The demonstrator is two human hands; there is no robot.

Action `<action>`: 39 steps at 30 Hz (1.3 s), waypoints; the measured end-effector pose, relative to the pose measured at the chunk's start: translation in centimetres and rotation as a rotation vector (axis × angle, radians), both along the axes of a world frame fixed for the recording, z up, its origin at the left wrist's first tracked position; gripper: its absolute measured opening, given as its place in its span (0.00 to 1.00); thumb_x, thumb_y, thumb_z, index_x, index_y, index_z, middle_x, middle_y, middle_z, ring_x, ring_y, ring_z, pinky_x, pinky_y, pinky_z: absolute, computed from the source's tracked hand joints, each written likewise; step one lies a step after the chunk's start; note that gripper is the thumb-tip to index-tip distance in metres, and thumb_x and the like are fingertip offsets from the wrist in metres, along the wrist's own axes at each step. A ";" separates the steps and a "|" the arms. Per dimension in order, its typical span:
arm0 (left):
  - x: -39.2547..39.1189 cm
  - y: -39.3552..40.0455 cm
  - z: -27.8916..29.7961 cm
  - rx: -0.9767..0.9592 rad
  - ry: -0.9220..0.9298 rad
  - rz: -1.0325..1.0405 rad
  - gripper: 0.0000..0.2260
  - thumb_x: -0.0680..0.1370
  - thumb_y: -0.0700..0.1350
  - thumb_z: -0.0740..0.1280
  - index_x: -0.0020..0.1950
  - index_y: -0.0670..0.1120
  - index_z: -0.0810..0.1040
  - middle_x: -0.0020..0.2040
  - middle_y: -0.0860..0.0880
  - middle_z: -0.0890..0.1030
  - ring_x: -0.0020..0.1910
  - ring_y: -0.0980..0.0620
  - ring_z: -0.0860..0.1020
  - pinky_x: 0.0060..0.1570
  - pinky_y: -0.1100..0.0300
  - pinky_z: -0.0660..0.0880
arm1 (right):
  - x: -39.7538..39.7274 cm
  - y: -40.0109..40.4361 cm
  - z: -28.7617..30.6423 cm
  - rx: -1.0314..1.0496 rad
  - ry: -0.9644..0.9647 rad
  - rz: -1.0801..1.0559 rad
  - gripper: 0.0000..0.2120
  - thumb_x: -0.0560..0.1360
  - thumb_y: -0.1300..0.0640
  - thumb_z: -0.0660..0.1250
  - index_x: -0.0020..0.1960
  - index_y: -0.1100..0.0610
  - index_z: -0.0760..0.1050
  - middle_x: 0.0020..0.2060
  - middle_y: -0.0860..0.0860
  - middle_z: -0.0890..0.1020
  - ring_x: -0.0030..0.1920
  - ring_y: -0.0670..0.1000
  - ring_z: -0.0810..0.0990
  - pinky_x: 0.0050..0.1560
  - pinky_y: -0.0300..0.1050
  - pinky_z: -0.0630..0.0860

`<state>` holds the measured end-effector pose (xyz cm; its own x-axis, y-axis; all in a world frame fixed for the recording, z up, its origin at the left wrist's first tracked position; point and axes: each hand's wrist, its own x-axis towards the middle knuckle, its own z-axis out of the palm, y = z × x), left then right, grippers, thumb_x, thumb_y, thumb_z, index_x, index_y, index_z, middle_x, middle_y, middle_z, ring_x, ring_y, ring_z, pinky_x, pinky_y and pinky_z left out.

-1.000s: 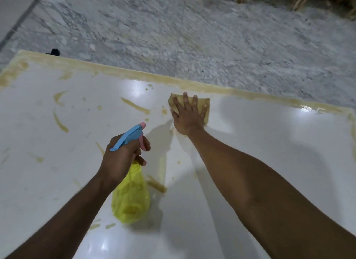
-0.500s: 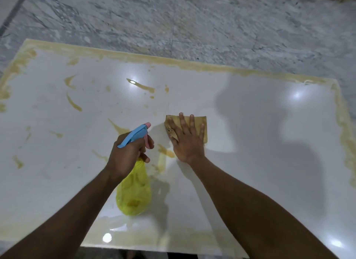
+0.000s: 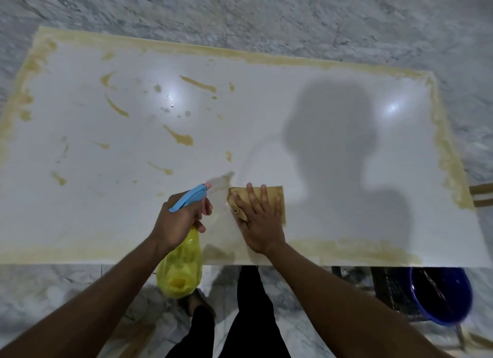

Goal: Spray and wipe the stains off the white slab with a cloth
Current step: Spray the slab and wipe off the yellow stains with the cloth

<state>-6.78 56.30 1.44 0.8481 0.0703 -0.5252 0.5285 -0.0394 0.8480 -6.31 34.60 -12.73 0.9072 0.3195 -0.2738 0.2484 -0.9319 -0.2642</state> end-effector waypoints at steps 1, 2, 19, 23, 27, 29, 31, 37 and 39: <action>-0.8 0.3 -0.1 0.009 0.012 -0.001 0.09 0.68 0.32 0.59 0.37 0.35 0.79 0.42 0.40 0.83 0.40 0.38 0.79 0.32 0.52 0.79 | -1.0 0.0 0.2 -0.014 0.010 0.006 0.32 0.83 0.39 0.56 0.82 0.34 0.45 0.85 0.44 0.46 0.84 0.58 0.39 0.79 0.69 0.41; -1.5 0.6 -0.2 0.019 0.017 -0.008 0.09 0.66 0.34 0.59 0.38 0.35 0.80 0.42 0.41 0.83 0.39 0.39 0.80 0.33 0.50 0.80 | -1.8 -0.2 0.3 -0.024 0.027 0.009 0.32 0.83 0.39 0.55 0.82 0.34 0.44 0.85 0.44 0.45 0.84 0.58 0.39 0.79 0.68 0.40; -4.2 2.7 -1.1 0.055 0.063 0.023 0.12 0.69 0.41 0.60 0.41 0.35 0.80 0.42 0.42 0.84 0.31 0.39 0.80 0.35 0.43 0.80 | 5.0 -1.5 8.3 1.021 0.691 -0.942 0.28 0.83 0.35 0.57 0.66 0.57 0.79 0.62 0.55 0.85 0.62 0.56 0.83 0.68 0.56 0.77; 1.4 3.7 -0.5 0.035 0.044 0.103 0.09 0.70 0.36 0.61 0.38 0.31 0.77 0.44 0.42 0.84 0.33 0.46 0.80 0.33 0.48 0.80 | 12.7 -0.8 8.0 1.307 0.705 -1.026 0.26 0.83 0.39 0.61 0.69 0.57 0.77 0.64 0.55 0.84 0.65 0.56 0.82 0.71 0.59 0.73; 8.4 4.6 0.7 0.055 -0.024 0.153 0.09 0.72 0.32 0.59 0.40 0.36 0.80 0.48 0.41 0.84 0.31 0.48 0.76 0.31 0.52 0.79 | 22.7 0.7 8.8 1.346 0.659 -0.742 0.15 0.84 0.48 0.59 0.58 0.61 0.73 0.47 0.59 0.78 0.43 0.59 0.79 0.44 0.56 0.77; 11.6 5.0 0.9 0.086 -0.044 0.163 0.11 0.74 0.29 0.57 0.41 0.33 0.79 0.48 0.41 0.84 0.33 0.48 0.77 0.31 0.54 0.79 | 27.2 1.5 9.1 1.278 0.594 -0.583 0.19 0.82 0.45 0.61 0.61 0.60 0.72 0.47 0.61 0.77 0.43 0.62 0.79 0.41 0.55 0.76; 14.3 5.2 1.2 0.098 -0.073 0.162 0.14 0.74 0.28 0.56 0.44 0.35 0.81 0.49 0.38 0.83 0.32 0.50 0.77 0.32 0.54 0.80 | 31.6 2.5 9.7 1.072 0.433 -0.708 0.24 0.80 0.42 0.63 0.66 0.60 0.75 0.55 0.56 0.81 0.57 0.60 0.81 0.56 0.57 0.78; 20.6 5.6 1.0 0.068 -0.141 0.219 0.14 0.71 0.31 0.58 0.45 0.40 0.82 0.51 0.35 0.82 0.39 0.43 0.78 0.30 0.57 0.80 | 41.6 6.9 8.4 0.622 -0.070 -0.541 0.21 0.86 0.50 0.55 0.77 0.51 0.69 0.66 0.58 0.81 0.65 0.64 0.79 0.63 0.53 0.73; 22.4 5.9 0.3 0.083 -0.151 0.226 0.15 0.71 0.33 0.59 0.51 0.39 0.83 0.52 0.35 0.82 0.43 0.40 0.78 0.30 0.57 0.80 | 43.4 8.6 6.0 0.499 -0.064 -0.496 0.22 0.86 0.49 0.54 0.80 0.49 0.64 0.68 0.59 0.79 0.67 0.65 0.77 0.65 0.57 0.73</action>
<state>15.58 62.21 1.79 0.8740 0.3042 -0.3790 0.4001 -0.0075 0.9164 37.13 43.18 -6.75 0.9876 -0.0627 -0.1437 -0.1453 -0.7102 -0.6888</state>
